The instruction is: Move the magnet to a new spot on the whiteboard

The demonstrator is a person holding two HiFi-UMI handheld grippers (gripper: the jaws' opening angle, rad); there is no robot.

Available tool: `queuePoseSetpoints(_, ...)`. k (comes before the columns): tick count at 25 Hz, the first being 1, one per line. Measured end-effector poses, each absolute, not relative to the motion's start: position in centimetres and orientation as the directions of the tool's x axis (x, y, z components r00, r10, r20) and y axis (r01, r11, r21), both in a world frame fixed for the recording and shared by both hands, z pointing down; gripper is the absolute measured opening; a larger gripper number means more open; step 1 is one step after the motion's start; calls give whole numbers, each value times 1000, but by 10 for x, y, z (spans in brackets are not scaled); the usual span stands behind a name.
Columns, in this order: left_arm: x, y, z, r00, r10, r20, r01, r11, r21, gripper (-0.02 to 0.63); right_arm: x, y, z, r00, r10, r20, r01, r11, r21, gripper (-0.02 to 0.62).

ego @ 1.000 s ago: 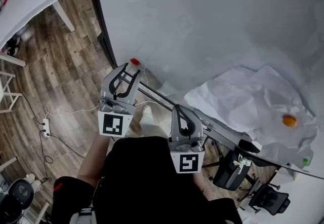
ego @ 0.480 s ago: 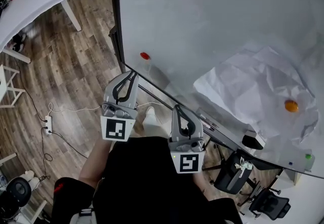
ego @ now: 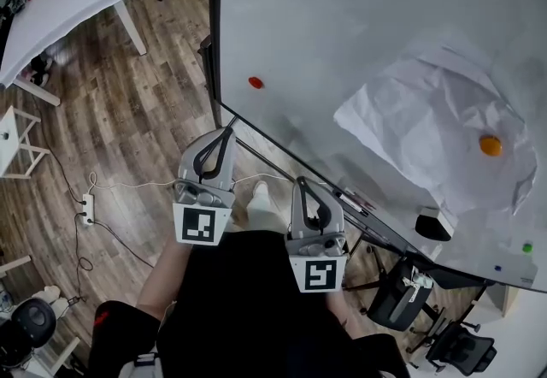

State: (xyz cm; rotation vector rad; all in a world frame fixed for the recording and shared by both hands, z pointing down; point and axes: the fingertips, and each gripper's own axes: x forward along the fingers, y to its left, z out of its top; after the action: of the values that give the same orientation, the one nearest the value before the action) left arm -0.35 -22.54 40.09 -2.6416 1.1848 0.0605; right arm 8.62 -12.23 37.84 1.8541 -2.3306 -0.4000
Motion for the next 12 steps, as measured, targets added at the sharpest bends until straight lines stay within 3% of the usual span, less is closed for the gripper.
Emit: queuePoseSetpoints(12,-14,-155,396,697,-703,-142,-715,-668,-205,2,70,-91,370,-246,-964,-99,-938,211,276,2)
